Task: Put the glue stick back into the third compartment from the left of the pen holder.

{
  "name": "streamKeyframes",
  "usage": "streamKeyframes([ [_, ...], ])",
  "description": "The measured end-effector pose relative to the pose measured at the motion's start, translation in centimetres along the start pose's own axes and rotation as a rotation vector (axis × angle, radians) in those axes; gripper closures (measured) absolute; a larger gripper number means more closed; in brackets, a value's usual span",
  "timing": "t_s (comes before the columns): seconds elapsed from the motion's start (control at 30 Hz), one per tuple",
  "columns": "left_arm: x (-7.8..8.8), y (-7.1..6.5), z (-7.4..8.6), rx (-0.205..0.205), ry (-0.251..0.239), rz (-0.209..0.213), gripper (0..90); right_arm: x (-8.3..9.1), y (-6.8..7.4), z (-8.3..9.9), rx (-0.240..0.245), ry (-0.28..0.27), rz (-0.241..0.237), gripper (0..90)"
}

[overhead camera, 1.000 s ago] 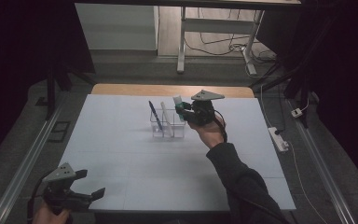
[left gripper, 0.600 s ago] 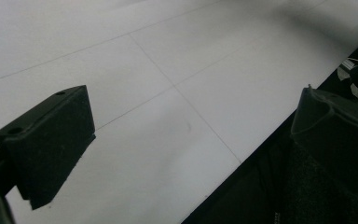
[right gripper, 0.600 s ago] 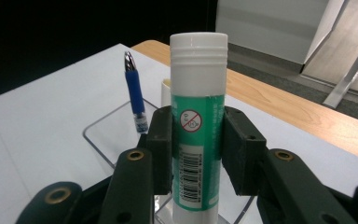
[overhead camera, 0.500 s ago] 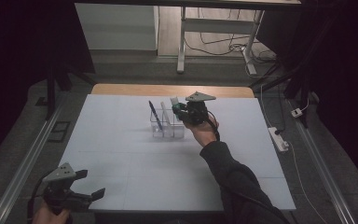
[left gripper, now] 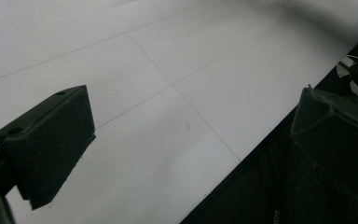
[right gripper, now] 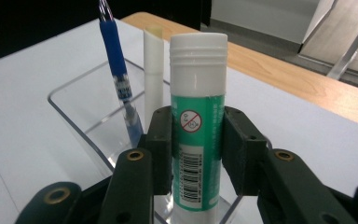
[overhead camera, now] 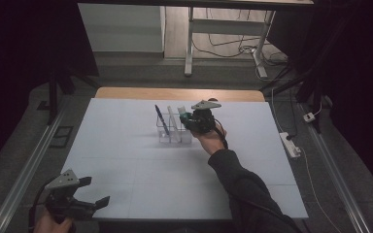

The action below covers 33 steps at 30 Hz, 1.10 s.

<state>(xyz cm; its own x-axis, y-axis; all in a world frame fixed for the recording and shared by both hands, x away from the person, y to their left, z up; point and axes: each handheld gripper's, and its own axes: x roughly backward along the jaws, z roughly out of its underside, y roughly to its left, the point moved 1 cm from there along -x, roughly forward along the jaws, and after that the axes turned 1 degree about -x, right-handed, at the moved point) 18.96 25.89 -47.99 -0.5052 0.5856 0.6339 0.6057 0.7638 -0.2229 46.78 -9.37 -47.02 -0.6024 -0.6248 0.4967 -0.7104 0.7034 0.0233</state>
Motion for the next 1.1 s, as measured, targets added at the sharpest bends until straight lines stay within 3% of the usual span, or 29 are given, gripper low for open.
streamKeyframes([
  [0.2, 0.0, 0.0, 0.0, -0.002, 0.0, -0.001, 0.0, -0.2, 0.1, 0.5, 0.007, 0.034, 0.001, 64.2],
  [0.3, 0.0, 0.0, 0.0, -0.001, -0.001, 0.0, 0.0, -0.1, 0.2, 0.3, 0.005, 0.022, 0.006, 60.7],
  [0.67, 0.0, 0.0, 0.0, 0.005, 0.0, -0.005, 0.0, 1.0, 0.2, -0.7, -0.005, 0.033, -0.036, 46.4],
  [0.93, 0.0, 0.0, 0.0, 0.006, 0.0, -0.005, 0.0, 2.0, 0.0, -1.2, -0.031, 0.06, -0.059, 41.6],
  [1.1, 0.0, 0.0, 0.0, 0.006, 0.0, -0.005, 0.0, 2.6, 0.1, -1.4, -0.02, 0.072, -0.069, 38.2],
])
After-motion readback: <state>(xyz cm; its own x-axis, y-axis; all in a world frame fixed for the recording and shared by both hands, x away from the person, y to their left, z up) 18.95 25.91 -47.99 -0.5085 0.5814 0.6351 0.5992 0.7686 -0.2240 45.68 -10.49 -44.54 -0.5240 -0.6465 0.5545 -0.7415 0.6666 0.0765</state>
